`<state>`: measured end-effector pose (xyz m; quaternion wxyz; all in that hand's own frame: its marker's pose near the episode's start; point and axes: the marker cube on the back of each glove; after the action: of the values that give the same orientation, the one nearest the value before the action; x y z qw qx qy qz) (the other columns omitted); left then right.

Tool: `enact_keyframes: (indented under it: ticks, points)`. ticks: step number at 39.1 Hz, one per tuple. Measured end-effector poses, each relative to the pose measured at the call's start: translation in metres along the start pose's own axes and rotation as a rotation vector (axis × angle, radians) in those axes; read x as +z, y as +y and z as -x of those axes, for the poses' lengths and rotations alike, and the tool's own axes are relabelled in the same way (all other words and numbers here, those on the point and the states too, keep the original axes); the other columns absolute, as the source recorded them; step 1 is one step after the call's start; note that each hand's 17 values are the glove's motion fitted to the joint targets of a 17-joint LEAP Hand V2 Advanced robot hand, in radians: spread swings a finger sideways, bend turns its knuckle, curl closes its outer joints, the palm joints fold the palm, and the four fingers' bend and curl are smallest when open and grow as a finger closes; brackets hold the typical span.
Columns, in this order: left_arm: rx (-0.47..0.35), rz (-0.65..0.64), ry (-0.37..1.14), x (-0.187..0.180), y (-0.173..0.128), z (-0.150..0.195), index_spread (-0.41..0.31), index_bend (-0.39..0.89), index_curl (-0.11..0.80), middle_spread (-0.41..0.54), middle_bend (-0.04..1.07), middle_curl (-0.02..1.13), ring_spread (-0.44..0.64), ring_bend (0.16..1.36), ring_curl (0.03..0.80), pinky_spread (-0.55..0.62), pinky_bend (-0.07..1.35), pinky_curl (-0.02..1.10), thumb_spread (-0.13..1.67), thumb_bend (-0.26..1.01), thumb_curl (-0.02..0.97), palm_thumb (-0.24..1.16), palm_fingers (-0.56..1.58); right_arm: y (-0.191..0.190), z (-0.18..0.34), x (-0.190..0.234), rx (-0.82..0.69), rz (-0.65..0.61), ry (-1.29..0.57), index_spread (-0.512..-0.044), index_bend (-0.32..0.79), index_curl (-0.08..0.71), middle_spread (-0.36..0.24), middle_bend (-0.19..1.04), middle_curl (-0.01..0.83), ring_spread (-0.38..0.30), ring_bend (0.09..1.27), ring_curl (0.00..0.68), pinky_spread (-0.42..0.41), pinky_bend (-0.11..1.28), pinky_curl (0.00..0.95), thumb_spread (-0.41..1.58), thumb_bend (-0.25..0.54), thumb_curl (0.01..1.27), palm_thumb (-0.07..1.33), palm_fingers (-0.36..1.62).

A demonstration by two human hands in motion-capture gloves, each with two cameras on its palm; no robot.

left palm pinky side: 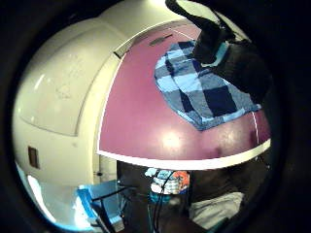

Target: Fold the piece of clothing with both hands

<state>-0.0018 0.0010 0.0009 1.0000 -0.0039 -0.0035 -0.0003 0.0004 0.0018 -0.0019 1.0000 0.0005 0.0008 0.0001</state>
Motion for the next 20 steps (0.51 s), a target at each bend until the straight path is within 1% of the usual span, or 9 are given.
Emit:
enact_keyframes:
  ticks: [1,3,5,8,11,14,20]
  points:
    - [0.000,0.003,-0.001,0.000,0.000,0.001,-0.069,0.19,0.058,-0.030,0.22,0.06,0.02,0.49,0.105,0.11,0.35,0.07,0.44,0.09,0.027,0.14,0.69,0.001,0.000,-0.001,0.000,0.000,0.000,-0.195,0.20,0.053,-0.019,0.19,0.044,0.056,0.20,0.024,0.120,0.36,0.077,0.44,0.177,0.04,0.27,0.21]
    - [0.000,0.007,-0.004,0.000,0.002,0.002,-0.086,0.18,0.089,-0.038,0.20,0.11,0.03,0.52,0.151,0.14,0.36,0.12,0.59,0.09,0.039,0.15,0.67,0.003,-0.002,-0.003,0.002,0.001,-0.003,-0.243,0.19,0.086,-0.022,0.19,0.063,0.072,0.20,0.043,0.152,0.38,0.109,0.60,0.192,0.05,0.29,0.20]
    - [0.000,-0.002,-0.008,0.000,0.002,0.005,-0.098,0.17,0.114,-0.043,0.20,0.14,0.03,0.54,0.190,0.16,0.36,0.16,0.71,0.09,0.052,0.16,0.65,0.003,-0.005,-0.004,0.004,-0.004,-0.014,-0.275,0.18,0.109,-0.025,0.19,0.082,0.086,0.20,0.059,0.176,0.39,0.136,0.73,0.199,0.06,0.31,0.18]
    - [-0.008,-0.013,-0.016,-0.006,0.005,0.007,-0.108,0.16,0.144,-0.045,0.18,0.18,0.04,0.54,0.223,0.19,0.36,0.19,0.85,0.08,0.069,0.16,0.63,-0.002,-0.010,-0.003,0.007,-0.027,-0.033,-0.313,0.17,0.137,-0.029,0.19,0.106,0.105,0.20,0.076,0.203,0.40,0.165,0.89,0.201,0.08,0.32,0.15]
    - [-0.012,0.005,-0.007,-0.017,0.011,0.006,-0.116,0.16,0.166,-0.045,0.18,0.20,0.04,0.55,0.241,0.20,0.36,0.21,0.95,0.07,0.086,0.17,0.61,0.001,-0.013,-0.009,0.010,-0.039,-0.026,-0.339,0.17,0.159,-0.031,0.19,0.127,0.118,0.20,0.089,0.221,0.41,0.182,1.00,0.197,0.09,0.33,0.14]
    - [-0.010,-0.008,0.010,-0.020,0.010,0.005,-0.121,0.16,0.186,-0.046,0.17,0.22,0.04,0.55,0.253,0.22,0.36,0.23,1.03,0.06,0.101,0.17,0.60,0.009,-0.013,-0.017,0.007,-0.035,-0.021,-0.354,0.17,0.178,-0.033,0.19,0.146,0.127,0.21,0.101,0.233,0.41,0.200,1.09,0.190,0.10,0.33,0.13]
    - [-0.010,0.018,0.015,-0.024,0.014,0.005,-0.127,0.15,0.220,-0.043,0.17,0.24,0.05,0.55,0.269,0.23,0.36,0.26,1.12,0.04,0.129,0.17,0.59,0.022,-0.012,-0.025,-0.022,-0.022,-0.024,-0.373,0.16,0.207,-0.029,0.19,0.178,0.139,0.22,0.123,0.248,0.42,0.228,1.19,0.165,0.13,0.33,0.12]
